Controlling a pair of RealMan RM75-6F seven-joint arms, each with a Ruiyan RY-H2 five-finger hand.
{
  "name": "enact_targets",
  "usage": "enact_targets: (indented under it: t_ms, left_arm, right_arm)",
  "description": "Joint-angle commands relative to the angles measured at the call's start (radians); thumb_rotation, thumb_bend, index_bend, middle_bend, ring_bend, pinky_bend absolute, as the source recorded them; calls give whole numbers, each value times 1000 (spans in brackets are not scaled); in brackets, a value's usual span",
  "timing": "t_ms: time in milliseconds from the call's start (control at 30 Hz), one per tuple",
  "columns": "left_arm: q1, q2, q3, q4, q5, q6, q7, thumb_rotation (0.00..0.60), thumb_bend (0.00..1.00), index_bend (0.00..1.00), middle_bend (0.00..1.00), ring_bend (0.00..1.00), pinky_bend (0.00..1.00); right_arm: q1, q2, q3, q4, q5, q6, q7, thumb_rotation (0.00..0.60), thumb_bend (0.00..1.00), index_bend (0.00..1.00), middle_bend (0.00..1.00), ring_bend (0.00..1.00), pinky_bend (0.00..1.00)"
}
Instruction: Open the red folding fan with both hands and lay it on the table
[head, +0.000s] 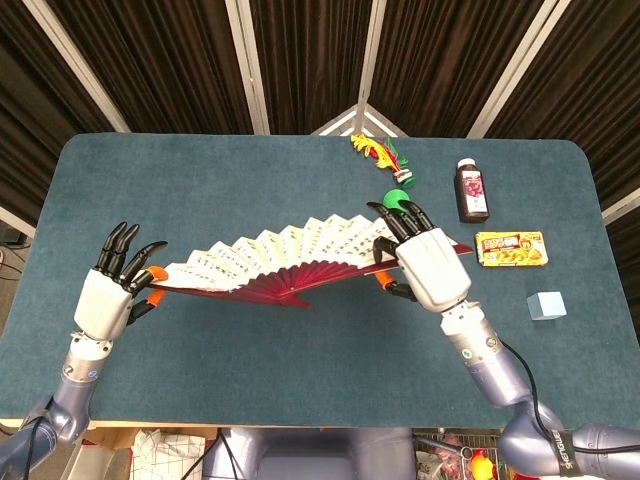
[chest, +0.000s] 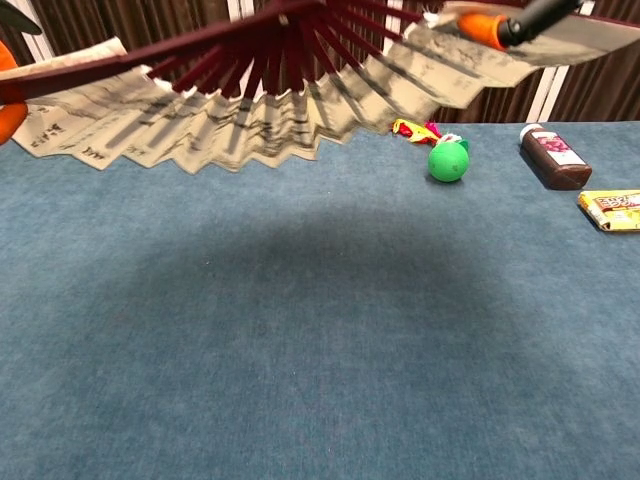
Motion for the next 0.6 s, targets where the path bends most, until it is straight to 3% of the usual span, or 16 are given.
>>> enact_targets:
  t_ms: [33, 333, 600]
  left_arm:
    - [-3, -12, 6, 29, -9, 6, -1, 600, 542, 662, 256, 0, 61]
    - [-19, -22, 3, 108, -35, 16, 27, 600, 541, 658, 255, 0, 61]
    - [-28, -47, 32, 185, -23, 58, 89, 600, 534, 627, 229, 0, 61]
  right_arm:
    - [-12, -34, -13, 54, -16, 9, 19, 600, 474, 767, 167, 221, 153]
    - [-19, -142, -13, 218, -32, 30, 68, 600, 478, 768, 167, 221, 153]
    - [-29, -213, -54, 303, -111, 54, 55, 600, 478, 768, 167, 221, 153]
